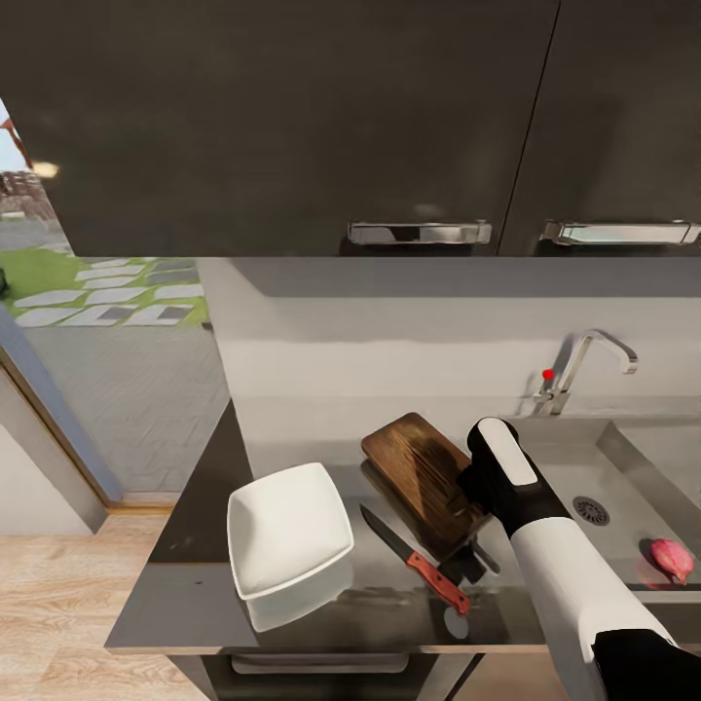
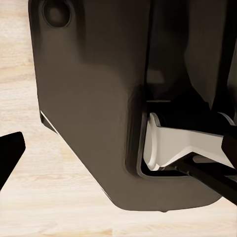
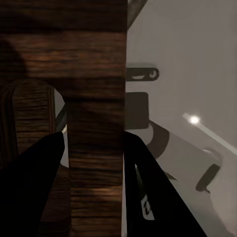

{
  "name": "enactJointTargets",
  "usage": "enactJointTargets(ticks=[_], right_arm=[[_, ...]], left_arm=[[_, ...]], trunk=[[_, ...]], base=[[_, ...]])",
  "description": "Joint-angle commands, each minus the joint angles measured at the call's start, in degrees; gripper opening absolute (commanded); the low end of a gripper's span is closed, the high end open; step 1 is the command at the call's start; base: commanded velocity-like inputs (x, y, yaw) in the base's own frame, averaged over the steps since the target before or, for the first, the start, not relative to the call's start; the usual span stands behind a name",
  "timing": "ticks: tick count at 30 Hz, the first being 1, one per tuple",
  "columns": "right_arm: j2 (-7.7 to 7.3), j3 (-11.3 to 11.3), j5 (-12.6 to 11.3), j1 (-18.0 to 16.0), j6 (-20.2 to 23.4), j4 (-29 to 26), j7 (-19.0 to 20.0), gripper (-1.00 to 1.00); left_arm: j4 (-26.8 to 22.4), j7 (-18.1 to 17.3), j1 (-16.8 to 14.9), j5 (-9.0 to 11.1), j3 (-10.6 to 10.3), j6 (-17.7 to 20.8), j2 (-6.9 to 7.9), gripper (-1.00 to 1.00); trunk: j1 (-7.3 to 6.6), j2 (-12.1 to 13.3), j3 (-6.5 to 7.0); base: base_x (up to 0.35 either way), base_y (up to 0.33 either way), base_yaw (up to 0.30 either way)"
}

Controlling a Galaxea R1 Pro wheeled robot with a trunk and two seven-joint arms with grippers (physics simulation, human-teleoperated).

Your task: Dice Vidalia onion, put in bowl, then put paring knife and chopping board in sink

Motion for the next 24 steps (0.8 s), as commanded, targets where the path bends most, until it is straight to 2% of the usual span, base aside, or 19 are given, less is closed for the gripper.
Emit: enactJointTargets(ticks=[1,5,7,8,10,14,22,24], right_arm=[[-0.02,0.09,-0.32,-0.05,0.64,-0.08,-0.36,-1.00],[-0.04,0.16,-0.31,-0.05,1.74,-1.75,-0.18,-1.00],[-0.31,-0.06,-0.31,-0.05,4.92,-2.23,-0.26,-1.00],[-0.52,-1.23,-0.31,-0.06,8.15,-2.64,-0.32,-1.00],[-0.59,-1.99,-0.31,-0.08,9.49,-3.41,-0.42,-1.00],[-0.93,-2.69,-0.31,-0.06,10.84,-5.89,-0.67,-1.00],[-1.24,-2.79,-0.31,-0.05,11.46,-7.09,-0.69,-1.00],[-1.24,-2.79,-0.31,-0.05,12.82,-7.40,-0.69,-1.00]], left_arm=[[-0.07,-0.06,0.01,0.03,0.12,-0.09,-0.01,1.00],[-0.07,-0.07,0.01,0.03,0.12,-0.09,-0.01,1.00],[-0.07,-0.05,0.01,0.03,0.12,-0.09,-0.06,1.00],[-0.07,-0.04,0.01,0.03,0.14,-0.09,-0.08,1.00],[-0.07,-0.01,0.01,0.03,0.14,-0.09,-0.09,1.00],[-0.07,0.00,0.01,0.03,0.18,-0.09,-0.10,1.00],[-0.07,-0.06,0.01,0.03,0.18,-0.09,-0.18,1.00],[-0.07,-0.06,0.01,0.03,0.16,-0.09,-0.18,1.00]], trunk=[[0.03,-0.11,-0.11],[0.03,-0.11,-0.11],[0.03,-0.11,-0.11],[0.03,-0.11,-0.11],[0.03,-0.11,-0.11],[0.03,-0.11,-0.11],[0.03,-0.11,-0.11],[0.03,-0.11,-0.11]], base=[[0.000,0.000,0.000],[0.000,0.000,0.000],[0.000,0.000,0.000],[0.000,0.000,0.000],[0.000,0.000,0.000],[0.000,0.000,0.000],[0.000,0.000,0.000],[0.000,0.000,0.000]])
